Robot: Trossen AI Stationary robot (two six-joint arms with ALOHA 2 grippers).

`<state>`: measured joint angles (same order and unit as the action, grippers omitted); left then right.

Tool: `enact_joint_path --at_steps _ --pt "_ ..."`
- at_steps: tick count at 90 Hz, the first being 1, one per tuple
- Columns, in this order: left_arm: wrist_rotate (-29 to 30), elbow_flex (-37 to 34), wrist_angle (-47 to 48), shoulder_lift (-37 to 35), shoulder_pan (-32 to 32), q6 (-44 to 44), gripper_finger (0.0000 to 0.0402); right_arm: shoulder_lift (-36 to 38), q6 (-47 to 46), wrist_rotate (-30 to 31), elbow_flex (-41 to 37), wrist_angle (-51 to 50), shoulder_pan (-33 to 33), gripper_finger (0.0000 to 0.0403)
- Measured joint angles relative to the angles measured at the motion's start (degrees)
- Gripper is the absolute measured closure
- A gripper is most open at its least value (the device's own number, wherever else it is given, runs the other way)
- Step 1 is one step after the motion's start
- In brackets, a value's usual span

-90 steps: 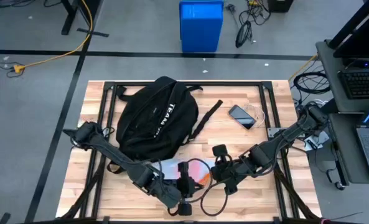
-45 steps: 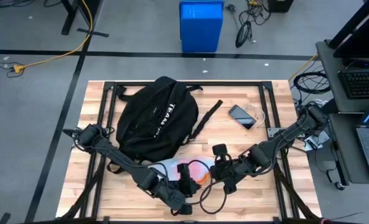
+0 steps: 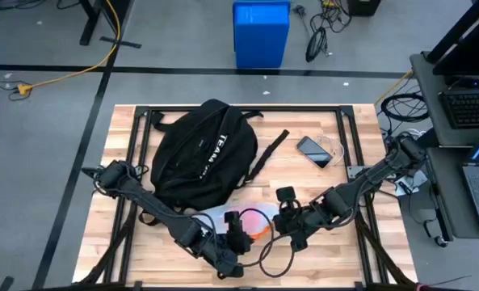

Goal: Unpack backpack
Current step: Open the orange zip bag

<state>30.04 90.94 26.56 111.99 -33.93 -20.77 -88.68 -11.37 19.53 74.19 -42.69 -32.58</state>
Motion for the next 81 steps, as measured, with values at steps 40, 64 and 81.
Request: enact_joint_path --at_steps 40,64,81 --pt "2.1 -0.1 11.4 -4.4 -2.9 -7.6 0.0401 0.0 -1.4 0.0 0.0 -3.0 0.0 0.0403" --pt "4.5 -0.1 14.6 -5.3 -5.1 -9.0 0.0401 0.0 -1.4 0.0 0.0 -3.0 0.0 0.0403" --pt "4.7 -0.1 19.1 -5.3 -5.5 -13.0 0.0401 0.0 -1.6 0.0 0.0 -3.5 0.0 0.0403"
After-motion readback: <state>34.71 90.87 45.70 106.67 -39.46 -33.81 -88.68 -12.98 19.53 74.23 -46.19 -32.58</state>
